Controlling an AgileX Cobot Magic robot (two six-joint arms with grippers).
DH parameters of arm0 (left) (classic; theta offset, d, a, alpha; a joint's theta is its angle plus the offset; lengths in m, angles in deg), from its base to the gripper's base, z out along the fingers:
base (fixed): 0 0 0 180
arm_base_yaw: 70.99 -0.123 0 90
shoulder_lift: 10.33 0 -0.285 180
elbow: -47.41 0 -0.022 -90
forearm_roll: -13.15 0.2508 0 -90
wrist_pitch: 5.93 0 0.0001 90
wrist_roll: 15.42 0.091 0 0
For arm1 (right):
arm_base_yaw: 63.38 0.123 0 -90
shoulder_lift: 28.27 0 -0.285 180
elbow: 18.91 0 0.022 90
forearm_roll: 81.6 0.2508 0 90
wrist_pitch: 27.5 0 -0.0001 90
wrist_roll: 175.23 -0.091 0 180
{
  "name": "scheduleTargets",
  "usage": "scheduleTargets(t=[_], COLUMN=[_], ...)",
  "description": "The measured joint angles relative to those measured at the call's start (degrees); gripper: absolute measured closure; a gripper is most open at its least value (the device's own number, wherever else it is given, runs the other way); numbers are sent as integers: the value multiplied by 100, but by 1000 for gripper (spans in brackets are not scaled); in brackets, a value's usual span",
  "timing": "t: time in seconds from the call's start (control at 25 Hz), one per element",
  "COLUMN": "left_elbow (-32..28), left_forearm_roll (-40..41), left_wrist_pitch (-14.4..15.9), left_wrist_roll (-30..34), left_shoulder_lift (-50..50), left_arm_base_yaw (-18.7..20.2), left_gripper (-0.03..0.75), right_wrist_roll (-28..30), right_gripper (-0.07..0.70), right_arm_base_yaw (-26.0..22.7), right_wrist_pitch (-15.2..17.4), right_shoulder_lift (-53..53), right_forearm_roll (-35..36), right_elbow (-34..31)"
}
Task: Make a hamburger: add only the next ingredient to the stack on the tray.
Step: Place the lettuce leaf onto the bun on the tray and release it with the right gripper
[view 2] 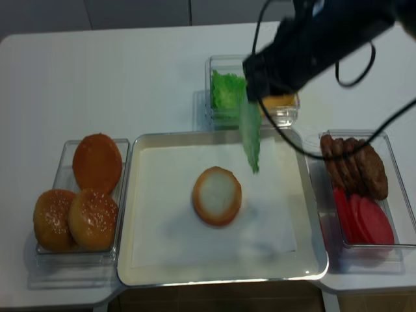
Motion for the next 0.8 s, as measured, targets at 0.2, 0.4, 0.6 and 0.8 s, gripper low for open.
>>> scheduleTargets(t=[0.2,0.4,0.6,0.8], left_elbow=[0,0,0,0], left_forearm_roll=[0,0,0,0], left_wrist_pitch=[0,0,0,0], left_wrist_roll=[0,0,0,0], left_shoulder_lift=[0,0,0,0], left_arm_base_yaw=[0,0,0,0], left_gripper=[412,412,412,413], right_wrist_roll=[0,0,0,0], right_gripper=[602,603,602,602], right_arm_base_yaw=[25,113,221,255], right_wrist_pitch=[-316,-628,-765,-992], right_shoulder_lift=[-38,-38,110,280], right_forearm_roll=[236,259,295,308], right_elbow=[-647,-896,-905,-930])
